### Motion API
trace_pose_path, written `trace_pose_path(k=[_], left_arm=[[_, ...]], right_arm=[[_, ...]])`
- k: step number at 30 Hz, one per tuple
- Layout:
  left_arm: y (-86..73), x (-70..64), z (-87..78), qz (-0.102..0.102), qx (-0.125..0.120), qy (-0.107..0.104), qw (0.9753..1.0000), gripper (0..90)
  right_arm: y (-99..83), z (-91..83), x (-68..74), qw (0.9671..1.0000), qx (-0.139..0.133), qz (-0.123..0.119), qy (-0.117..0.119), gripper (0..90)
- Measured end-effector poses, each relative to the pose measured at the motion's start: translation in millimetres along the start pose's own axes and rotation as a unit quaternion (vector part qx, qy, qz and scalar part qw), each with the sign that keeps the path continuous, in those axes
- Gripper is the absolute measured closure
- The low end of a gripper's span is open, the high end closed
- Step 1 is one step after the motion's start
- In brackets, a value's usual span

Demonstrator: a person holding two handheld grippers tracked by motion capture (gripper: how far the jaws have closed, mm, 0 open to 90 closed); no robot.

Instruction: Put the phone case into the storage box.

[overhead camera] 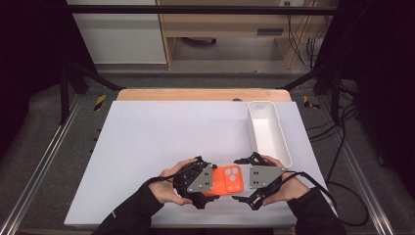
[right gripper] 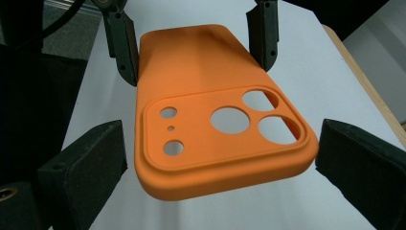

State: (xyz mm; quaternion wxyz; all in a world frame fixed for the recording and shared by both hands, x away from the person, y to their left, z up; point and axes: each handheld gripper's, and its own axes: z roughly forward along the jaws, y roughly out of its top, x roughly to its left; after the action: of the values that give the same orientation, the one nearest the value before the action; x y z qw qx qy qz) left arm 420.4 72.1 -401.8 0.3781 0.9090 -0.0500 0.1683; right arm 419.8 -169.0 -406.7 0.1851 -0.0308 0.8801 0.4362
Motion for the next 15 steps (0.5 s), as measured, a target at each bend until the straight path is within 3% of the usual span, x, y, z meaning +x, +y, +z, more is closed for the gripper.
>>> trace_pose_path(k=[15], left_arm=[[1.5, -1.4, 1.8, 0.002, -0.004, -0.007, 1.0000, 15.1]], right_arm=[[-1.0, 4.2, -0.9, 0.9997, -0.004, -0.005, 0.024, 7.2]])
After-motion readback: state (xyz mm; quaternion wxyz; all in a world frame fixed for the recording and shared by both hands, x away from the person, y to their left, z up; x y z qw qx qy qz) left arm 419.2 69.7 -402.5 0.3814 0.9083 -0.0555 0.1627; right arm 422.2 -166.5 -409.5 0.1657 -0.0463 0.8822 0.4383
